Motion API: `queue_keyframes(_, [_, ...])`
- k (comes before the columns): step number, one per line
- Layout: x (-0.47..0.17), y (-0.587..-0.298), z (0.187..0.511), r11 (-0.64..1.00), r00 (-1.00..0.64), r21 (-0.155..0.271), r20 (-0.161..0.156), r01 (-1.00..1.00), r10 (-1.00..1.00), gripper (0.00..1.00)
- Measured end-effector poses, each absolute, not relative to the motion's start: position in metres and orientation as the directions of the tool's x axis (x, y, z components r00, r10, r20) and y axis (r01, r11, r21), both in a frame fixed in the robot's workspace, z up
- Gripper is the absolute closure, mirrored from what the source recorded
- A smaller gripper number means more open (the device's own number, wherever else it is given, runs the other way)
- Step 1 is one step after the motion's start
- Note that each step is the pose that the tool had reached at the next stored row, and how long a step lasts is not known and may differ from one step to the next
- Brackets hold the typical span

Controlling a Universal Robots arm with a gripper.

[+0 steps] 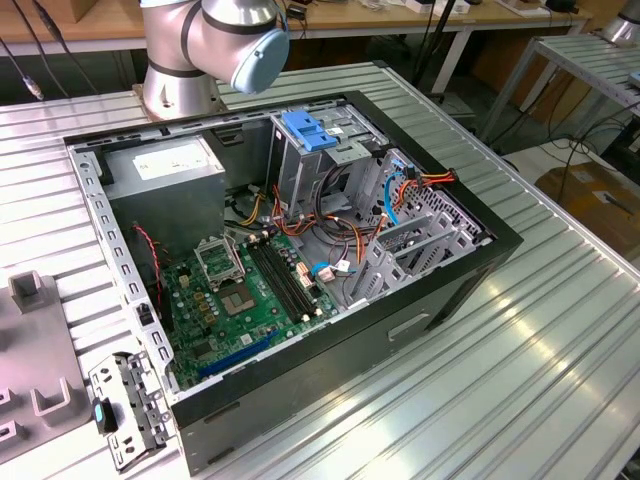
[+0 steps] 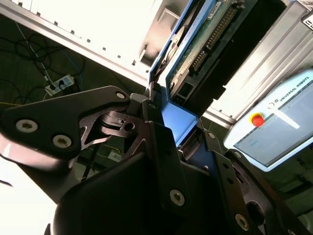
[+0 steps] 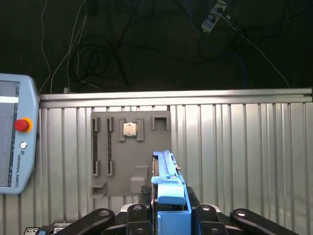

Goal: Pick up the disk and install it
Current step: 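Pick up the disk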

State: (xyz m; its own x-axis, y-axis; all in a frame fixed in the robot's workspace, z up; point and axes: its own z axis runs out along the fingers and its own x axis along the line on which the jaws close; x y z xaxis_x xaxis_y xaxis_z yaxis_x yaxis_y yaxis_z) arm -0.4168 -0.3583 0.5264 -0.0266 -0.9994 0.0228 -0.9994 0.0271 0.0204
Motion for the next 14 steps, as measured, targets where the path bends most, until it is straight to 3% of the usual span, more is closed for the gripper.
queue_keyframes(14, [-0.398, -0.359, 0.526, 0.027, -0.026, 0.025, 0.023, -0.999, -0.999, 0.63])
